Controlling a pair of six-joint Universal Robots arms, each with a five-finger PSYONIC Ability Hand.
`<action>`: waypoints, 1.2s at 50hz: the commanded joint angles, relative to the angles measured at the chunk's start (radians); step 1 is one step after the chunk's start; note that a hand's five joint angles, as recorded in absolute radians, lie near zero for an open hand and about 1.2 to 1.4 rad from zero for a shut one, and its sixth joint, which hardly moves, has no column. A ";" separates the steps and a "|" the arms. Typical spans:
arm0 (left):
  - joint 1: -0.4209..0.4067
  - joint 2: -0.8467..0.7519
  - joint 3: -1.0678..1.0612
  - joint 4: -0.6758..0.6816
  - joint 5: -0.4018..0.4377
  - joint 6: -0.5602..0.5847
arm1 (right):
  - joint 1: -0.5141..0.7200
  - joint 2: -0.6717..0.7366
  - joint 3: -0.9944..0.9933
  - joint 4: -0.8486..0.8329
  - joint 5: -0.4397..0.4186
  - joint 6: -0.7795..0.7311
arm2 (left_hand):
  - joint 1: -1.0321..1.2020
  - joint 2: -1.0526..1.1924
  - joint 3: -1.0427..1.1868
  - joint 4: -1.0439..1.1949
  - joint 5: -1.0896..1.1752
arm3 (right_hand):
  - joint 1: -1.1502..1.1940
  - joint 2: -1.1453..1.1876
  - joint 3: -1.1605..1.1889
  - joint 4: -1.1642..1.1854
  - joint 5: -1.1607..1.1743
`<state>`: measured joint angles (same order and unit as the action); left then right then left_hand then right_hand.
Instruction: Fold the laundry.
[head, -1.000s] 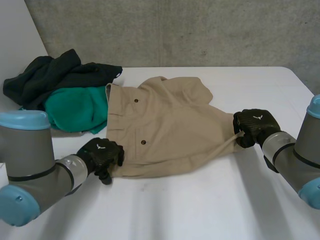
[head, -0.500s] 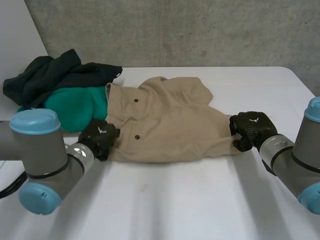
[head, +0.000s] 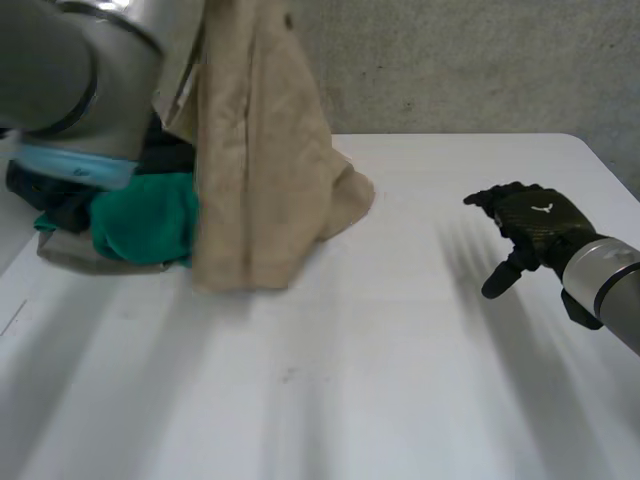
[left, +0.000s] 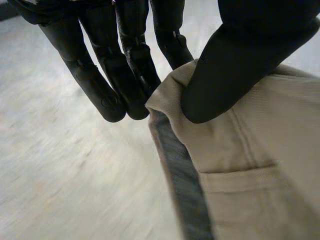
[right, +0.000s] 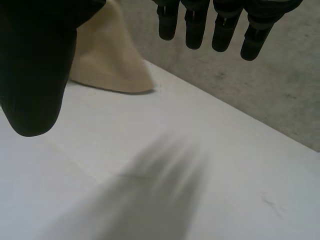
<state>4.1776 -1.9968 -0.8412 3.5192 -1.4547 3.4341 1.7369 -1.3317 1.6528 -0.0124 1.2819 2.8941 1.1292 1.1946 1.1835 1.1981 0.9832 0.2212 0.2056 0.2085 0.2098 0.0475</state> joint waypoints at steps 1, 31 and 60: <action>-0.168 -0.209 0.103 -0.101 0.112 -0.139 | -0.034 0.029 -0.002 -0.032 0.011 -0.004 | 0.267 0.202 0.213 0.198 0.239 | -0.047 -0.031 -0.034 -0.035 -0.048; -0.077 0.139 -0.700 -0.514 -0.114 -0.001 | -0.011 0.092 0.090 -0.043 -0.177 -0.622 | -0.955 -1.020 -1.009 -1.024 -0.983 | 0.159 0.174 0.171 0.170 0.158; 0.101 0.190 -1.069 -0.385 -0.052 0.126 | 0.075 0.223 0.074 -0.244 -0.170 -0.510 | -0.716 -0.782 -0.770 -0.785 -0.745 | 1.175 1.191 1.188 1.186 1.174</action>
<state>4.2822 -1.7557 -1.9169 3.1097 -1.4973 3.5430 1.7933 -1.0693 1.7172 -0.2197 1.1026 2.2863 0.3472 0.3490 0.3483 0.3532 0.1800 1.0395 1.1591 1.1790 1.1877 0.9674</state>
